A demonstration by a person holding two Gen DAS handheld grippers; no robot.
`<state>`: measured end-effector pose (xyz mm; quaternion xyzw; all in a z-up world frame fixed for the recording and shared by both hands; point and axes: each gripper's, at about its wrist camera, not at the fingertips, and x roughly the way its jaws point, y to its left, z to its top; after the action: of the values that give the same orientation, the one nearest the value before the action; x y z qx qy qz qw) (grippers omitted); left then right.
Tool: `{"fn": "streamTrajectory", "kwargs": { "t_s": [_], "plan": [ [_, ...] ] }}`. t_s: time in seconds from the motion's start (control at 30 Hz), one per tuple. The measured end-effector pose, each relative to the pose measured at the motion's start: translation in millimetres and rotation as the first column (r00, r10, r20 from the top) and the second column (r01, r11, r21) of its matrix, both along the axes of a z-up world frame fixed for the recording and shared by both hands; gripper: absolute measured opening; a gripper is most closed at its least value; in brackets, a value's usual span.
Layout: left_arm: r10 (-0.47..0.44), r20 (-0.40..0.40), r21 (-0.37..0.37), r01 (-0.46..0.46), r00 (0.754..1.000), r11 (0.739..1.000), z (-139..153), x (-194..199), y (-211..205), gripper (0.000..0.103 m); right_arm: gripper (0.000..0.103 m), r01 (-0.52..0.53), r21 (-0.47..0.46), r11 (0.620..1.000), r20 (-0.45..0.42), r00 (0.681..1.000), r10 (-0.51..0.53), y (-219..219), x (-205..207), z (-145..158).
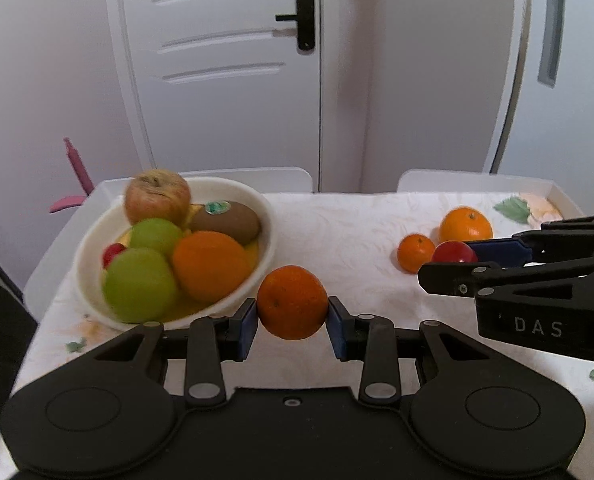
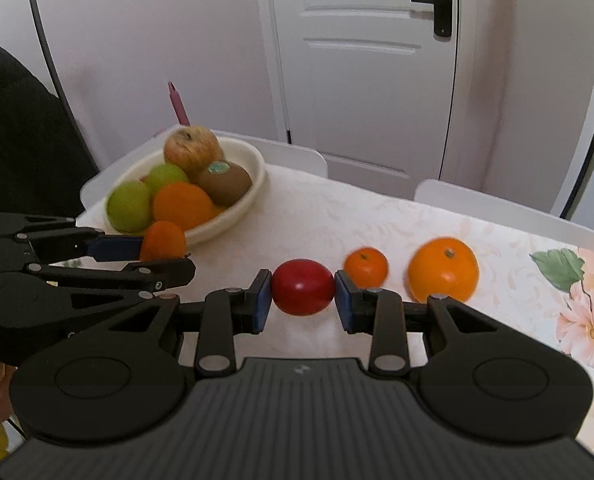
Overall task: Organize fruits
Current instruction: 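Carry the tangerine and tomato over the plate and open the left tool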
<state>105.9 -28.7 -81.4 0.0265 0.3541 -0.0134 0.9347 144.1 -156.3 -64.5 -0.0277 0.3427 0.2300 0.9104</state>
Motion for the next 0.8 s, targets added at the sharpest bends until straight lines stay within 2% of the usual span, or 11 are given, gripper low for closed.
{"fn": "streamTrajectory", "kwargs": {
  "t_s": [0.2, 0.5, 0.8],
  "plan": [
    [0.015, 0.019, -0.019, -0.015, 1.000, 1.000, 24.9, -10.0, 26.2, 0.040, 0.049, 0.001, 0.007, 1.000, 0.012, 1.000, -0.001, 25.6, -5.0, 25.2],
    [0.017, 0.042, -0.020, -0.016, 0.999, 1.000, 50.5, -2.2, 78.2, 0.040, 0.048, 0.023, 0.029, 0.999, 0.014, 1.000, -0.024, 72.7, 6.3, 44.6],
    [-0.006, 0.034, -0.010, 0.006, 0.999, 1.000, 53.1, 30.4, 128.3, 0.040, 0.049, 0.057, 0.036, 0.998, 0.011, 0.998, -0.058, 121.9, 35.7, 47.7]
  ]
}}
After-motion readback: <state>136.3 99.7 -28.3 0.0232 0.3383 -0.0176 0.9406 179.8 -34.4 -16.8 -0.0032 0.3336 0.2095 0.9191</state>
